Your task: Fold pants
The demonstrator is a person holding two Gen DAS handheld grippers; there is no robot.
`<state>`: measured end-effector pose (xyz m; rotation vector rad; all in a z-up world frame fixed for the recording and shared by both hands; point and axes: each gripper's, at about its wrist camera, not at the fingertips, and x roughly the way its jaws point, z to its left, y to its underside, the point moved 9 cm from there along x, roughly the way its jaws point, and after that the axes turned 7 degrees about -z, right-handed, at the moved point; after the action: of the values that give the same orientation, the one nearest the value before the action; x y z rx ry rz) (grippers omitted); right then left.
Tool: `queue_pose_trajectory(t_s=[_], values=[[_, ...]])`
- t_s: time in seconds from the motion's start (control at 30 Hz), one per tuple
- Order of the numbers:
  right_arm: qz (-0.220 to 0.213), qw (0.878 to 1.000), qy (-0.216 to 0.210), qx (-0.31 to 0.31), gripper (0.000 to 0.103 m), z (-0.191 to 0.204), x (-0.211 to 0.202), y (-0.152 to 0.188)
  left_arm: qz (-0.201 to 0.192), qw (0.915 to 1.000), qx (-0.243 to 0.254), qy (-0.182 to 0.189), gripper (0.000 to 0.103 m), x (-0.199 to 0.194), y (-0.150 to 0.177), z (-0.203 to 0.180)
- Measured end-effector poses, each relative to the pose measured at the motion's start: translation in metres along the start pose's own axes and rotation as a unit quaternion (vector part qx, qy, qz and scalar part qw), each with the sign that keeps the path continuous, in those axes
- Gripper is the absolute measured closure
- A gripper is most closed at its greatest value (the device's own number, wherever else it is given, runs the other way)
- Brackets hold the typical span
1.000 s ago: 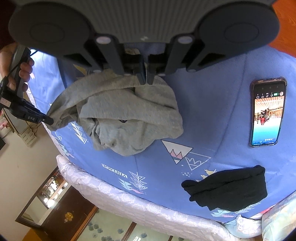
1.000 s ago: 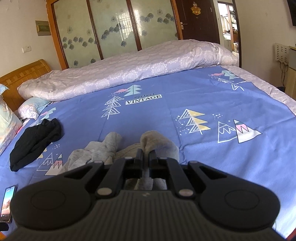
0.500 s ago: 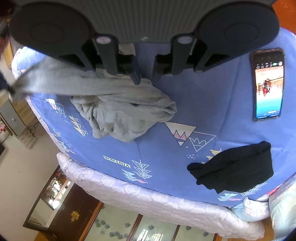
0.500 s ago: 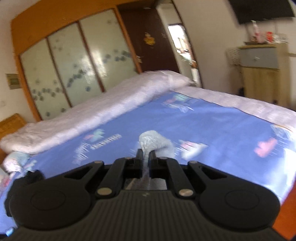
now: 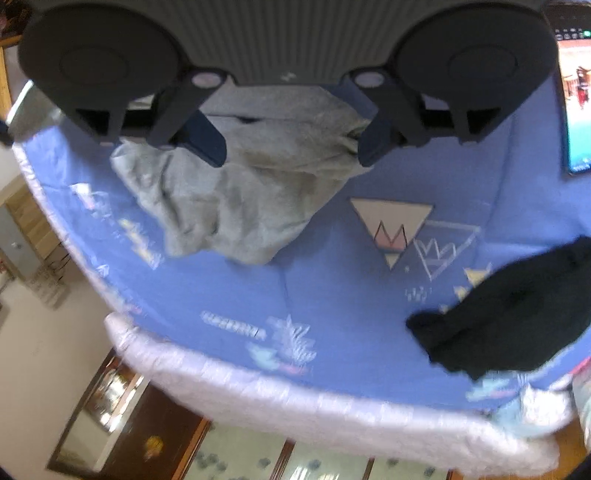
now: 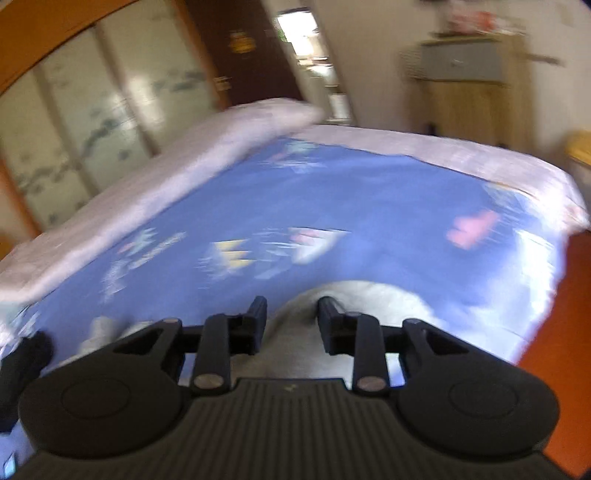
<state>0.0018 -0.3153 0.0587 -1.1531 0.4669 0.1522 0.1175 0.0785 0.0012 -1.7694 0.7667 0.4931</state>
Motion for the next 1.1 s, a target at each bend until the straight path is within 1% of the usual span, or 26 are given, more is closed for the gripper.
queue_pose_trajectory(t_s=[0.03,0.07,0.1,0.13,0.17,0.23,0.27,0.3,0.37,0.4,0.43,0.47,0.5,0.53,0.6,0.67,0.7,0.77,0.83,0.93,1.0,1.03,1.07,1.1], values=[[0.000,1.000,-0.016,-0.014,0.064,0.017,0.006,0.000,0.012,0.9999,-0.008,0.002,0.032,0.009,0.005,0.001],[-0.009,0.999,-0.022,-0.024,0.061,0.030,0.012,-0.001,0.026,0.9995,-0.019,0.007,0.053,0.017,0.010,0.002],[-0.014,0.999,-0.018,-0.027,0.054,0.038,0.018,-0.001,0.039,0.9988,-0.029,0.009,0.068,0.023,0.016,0.004],[-0.013,0.999,-0.026,-0.023,0.051,0.049,0.027,0.000,0.055,0.9976,-0.041,0.015,0.089,0.028,0.023,0.006],[-0.002,0.999,-0.047,-0.019,0.048,0.062,0.036,0.003,0.059,0.9967,-0.052,0.019,0.089,0.029,0.027,0.007],[0.049,0.994,-0.096,-0.033,0.046,0.090,0.063,0.019,0.036,0.9980,-0.050,0.016,0.090,0.016,0.028,0.010],[0.074,0.990,-0.109,-0.050,0.045,0.102,0.077,0.030,0.025,0.9984,-0.048,0.015,0.091,0.006,0.026,0.012],[0.101,0.986,-0.113,-0.069,0.044,0.114,0.092,0.045,0.013,0.9984,-0.051,0.018,0.091,-0.008,0.025,0.014],[0.151,0.979,-0.112,-0.080,0.045,0.127,0.117,0.072,-0.008,0.9977,-0.062,0.028,0.091,-0.034,0.018,0.019],[0.177,0.974,-0.115,-0.077,0.061,0.131,0.129,0.086,-0.023,0.9971,-0.067,0.029,0.092,-0.054,0.016,0.024],[0.198,0.971,-0.116,-0.073,0.084,0.135,0.138,0.097,-0.035,0.9964,-0.071,0.030,0.092,-0.069,0.011,0.027],[0.199,0.972,-0.104,-0.067,0.092,0.137,0.139,0.100,-0.048,0.9953,-0.078,0.031,0.092,-0.086,0.009,0.032],[0.172,0.979,-0.096,-0.048,0.092,0.135,0.137,0.089,-0.059,0.9938,-0.087,0.035,0.092,-0.103,0.006,0.036],[0.139,0.985,-0.100,-0.027,0.092,0.134,0.128,0.072,-0.074,0.9921,-0.093,0.039,0.092,-0.121,0.004,0.040],[0.068,0.993,-0.096,0.010,0.093,0.121,0.106,0.030,-0.097,0.9900,-0.094,0.041,0.092,-0.149,0.003,0.044],[-0.001,0.996,-0.086,0.031,0.093,0.102,0.079,-0.010,-0.112,0.9882,-0.091,0.050,0.092,-0.166,0.001,0.040],[-0.033,0.995,-0.080,0.040,0.093,0.091,0.062,-0.030,-0.117,0.9872,-0.088,0.061,0.092,-0.171,0.000,0.035],[-0.074,0.993,-0.073,0.053,0.093,0.070,0.039,-0.058,-0.122,0.9855,-0.080,0.086,0.092,-0.177,-0.007,0.018],[-0.098,0.991,-0.072,0.061,0.093,0.056,0.020,-0.081,-0.143,0.9826,-0.059,0.103,0.092,-0.185,-0.023,0.000],[-0.146,0.985,-0.070,0.062,0.093,0.047,-0.005,-0.112,-0.187,0.9750,-0.021,0.118,0.094,-0.193,-0.067,-0.031],[-0.175,0.980,-0.069,0.068,0.093,0.039,-0.012,-0.132,-0.219,0.9694,0.009,0.110,0.096,-0.187,-0.099,-0.053],[-0.185,0.978,-0.066,0.069,0.093,0.034,-0.011,-0.141,-0.240,0.9648,0.030,0.103,0.096,-0.182,-0.117,-0.066],[-0.191,0.978,-0.056,0.067,0.093,0.030,-0.003,-0.152,-0.255,0.9610,0.047,0.096,0.092,-0.174,-0.134,-0.078],[-0.194,0.978,-0.043,0.065,0.093,0.024,0.016,-0.154,-0.259,0.9601,0.063,0.086,0.085,-0.157,-0.151,-0.089]])
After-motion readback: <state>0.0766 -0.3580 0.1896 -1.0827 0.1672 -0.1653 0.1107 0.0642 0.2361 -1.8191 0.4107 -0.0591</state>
